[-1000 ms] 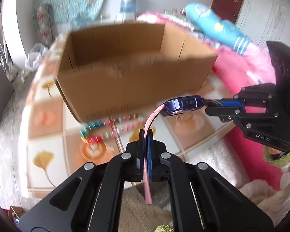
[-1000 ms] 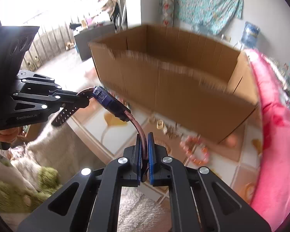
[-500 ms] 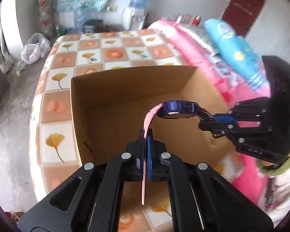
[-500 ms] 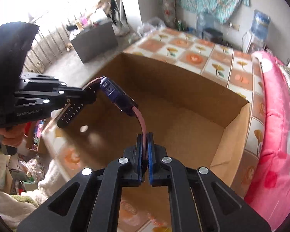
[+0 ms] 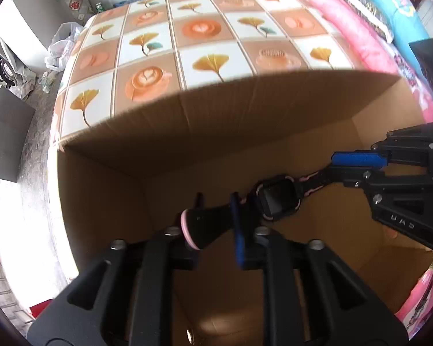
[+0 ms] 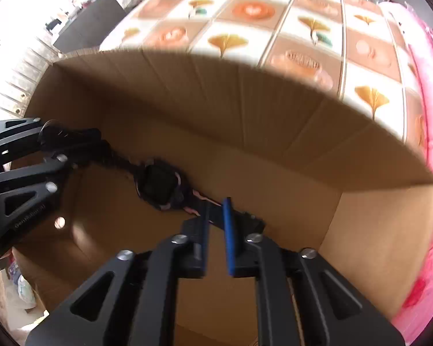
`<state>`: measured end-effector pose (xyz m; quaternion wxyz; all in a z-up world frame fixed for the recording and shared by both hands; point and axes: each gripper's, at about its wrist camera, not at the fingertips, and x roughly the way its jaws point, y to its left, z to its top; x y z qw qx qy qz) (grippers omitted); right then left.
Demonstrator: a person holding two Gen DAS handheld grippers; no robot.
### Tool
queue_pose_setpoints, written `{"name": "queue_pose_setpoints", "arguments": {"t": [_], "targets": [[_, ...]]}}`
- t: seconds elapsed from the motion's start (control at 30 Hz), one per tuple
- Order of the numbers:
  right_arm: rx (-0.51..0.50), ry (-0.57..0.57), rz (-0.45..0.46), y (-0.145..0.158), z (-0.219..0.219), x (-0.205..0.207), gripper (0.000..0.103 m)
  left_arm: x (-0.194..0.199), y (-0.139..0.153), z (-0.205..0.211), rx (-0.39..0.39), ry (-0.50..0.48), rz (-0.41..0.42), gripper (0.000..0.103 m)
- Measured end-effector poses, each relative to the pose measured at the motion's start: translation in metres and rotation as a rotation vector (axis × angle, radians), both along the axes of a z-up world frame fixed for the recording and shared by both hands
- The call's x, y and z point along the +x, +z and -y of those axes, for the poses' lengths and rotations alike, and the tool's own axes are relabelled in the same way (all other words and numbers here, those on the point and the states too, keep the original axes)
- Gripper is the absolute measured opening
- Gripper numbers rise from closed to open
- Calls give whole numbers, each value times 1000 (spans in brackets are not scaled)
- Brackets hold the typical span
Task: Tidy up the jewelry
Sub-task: 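Lift the pink watch with both tools, lower it into the box, open both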
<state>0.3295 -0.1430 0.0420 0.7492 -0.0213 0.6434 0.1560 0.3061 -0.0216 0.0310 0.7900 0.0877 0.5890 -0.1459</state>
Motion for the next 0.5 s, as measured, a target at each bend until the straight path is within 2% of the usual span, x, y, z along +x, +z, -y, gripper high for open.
{"name": "queue_pose_setpoints", "arguments": {"t": [0.1,0.17,0.23,0.4,0.5], "targets": [[-24,-10,93,14,5,-1,31,-4,14,-3,-24,2,76,40],[-16,-21,132,22,9,-4,32,-13,28,-6,-40,4,148,45],[-13,-29,172,32,11,-11,32,-24,45,-9,-57,0,212,57],[-10,-31,312,75,17,-51,32,-71,94,-31,-138,-22,374,71],[22,-45,401,101,24,-77,37,-104,121,-51,-190,-17,436,77]]}}
